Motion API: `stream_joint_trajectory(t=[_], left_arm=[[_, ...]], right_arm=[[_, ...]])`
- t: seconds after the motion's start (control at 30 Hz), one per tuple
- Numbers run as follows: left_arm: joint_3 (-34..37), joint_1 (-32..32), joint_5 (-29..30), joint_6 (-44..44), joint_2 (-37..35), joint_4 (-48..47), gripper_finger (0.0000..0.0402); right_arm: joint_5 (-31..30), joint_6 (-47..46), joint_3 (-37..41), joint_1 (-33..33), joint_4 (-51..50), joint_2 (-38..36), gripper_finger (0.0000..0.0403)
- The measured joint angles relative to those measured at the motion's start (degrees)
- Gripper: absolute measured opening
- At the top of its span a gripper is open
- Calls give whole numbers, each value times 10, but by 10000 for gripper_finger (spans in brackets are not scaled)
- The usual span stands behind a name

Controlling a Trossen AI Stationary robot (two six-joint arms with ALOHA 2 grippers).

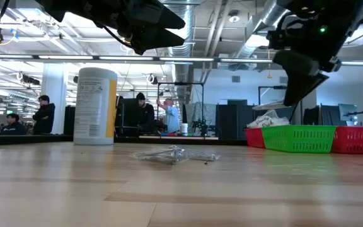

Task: Pick & Place Travel size toiletries
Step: Put the silver nail cutter into the bottom green bin

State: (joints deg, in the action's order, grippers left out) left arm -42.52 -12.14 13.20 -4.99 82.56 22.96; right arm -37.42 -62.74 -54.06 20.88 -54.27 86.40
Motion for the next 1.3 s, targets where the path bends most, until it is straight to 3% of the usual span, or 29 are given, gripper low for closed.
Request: stream_joint_trajectory(t=[0.5, 1.07, 1.3], left_arm=[[0, 0, 0, 0, 0, 2, 241], [0, 0, 0, 2, 0, 2, 241], [0, 0, 0, 2, 0, 1, 241]], right_arm=[[-18, -153, 32, -54, -114, -3, 42], [-16, -104, 77, -137, -50, -4, 42], [-12, -54, 130, -175, 41, -74, 42]])
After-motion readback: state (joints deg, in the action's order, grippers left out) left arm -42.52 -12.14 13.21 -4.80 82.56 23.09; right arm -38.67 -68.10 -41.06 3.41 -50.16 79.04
